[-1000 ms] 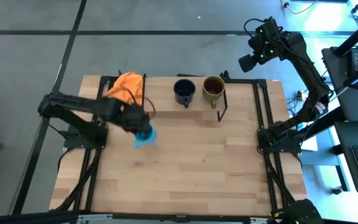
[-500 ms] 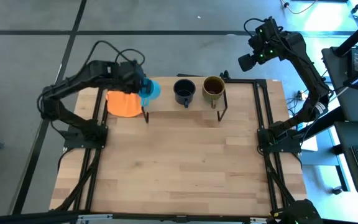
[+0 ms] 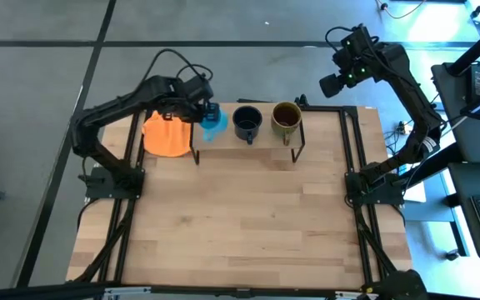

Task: Stack small to large cups/mugs on shelf
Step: Put the blue mug on the shelf

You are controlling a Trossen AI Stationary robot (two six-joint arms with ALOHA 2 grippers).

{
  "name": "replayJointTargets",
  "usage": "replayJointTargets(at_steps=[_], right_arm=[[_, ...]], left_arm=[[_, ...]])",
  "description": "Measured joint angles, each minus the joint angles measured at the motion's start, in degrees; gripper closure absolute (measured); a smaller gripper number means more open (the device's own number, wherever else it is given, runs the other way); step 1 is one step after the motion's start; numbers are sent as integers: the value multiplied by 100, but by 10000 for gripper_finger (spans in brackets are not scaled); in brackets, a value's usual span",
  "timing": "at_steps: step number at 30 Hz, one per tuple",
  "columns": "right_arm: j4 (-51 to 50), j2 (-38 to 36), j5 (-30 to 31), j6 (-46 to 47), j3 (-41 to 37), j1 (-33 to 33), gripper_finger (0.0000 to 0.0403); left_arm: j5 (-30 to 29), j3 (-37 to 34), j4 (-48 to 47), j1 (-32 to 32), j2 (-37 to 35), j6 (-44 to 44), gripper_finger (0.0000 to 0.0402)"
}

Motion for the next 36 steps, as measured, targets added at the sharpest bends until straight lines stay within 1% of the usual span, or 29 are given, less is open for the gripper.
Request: replayJointTargets(at_steps=[2,5,10,12,16,18,21,24,26,30,36], right_arm=[[-2,0,113,-1,0,52,201],[47,0,113,16,0,127,201],[137,2,139,176,0,311,201],[167,3,267,176,0,393,201],[165,4,723,178,0,473,201],[162,4,759,178,0,485,201],[162,5,762,178,0,487,201],[162,7,760,176,0,489,201],[160,7,762,174,0,487,201],[167,7,762,176,0,487,201],[162,7,762,178,0,487,201]], left_arm=[[29,0,23,0,17,-74,399],[65,0,9,61,13,-218,399],[377,0,-65,185,13,-523,399],[463,0,-45,192,13,-607,399],[552,0,-49,193,13,-753,400],[580,10,-163,226,13,-770,400],[577,117,-534,329,22,-749,400],[418,289,-685,360,68,-721,400],[348,403,-617,352,55,-663,399],[268,413,-583,352,73,-593,399],[253,413,-554,352,362,-338,399]])
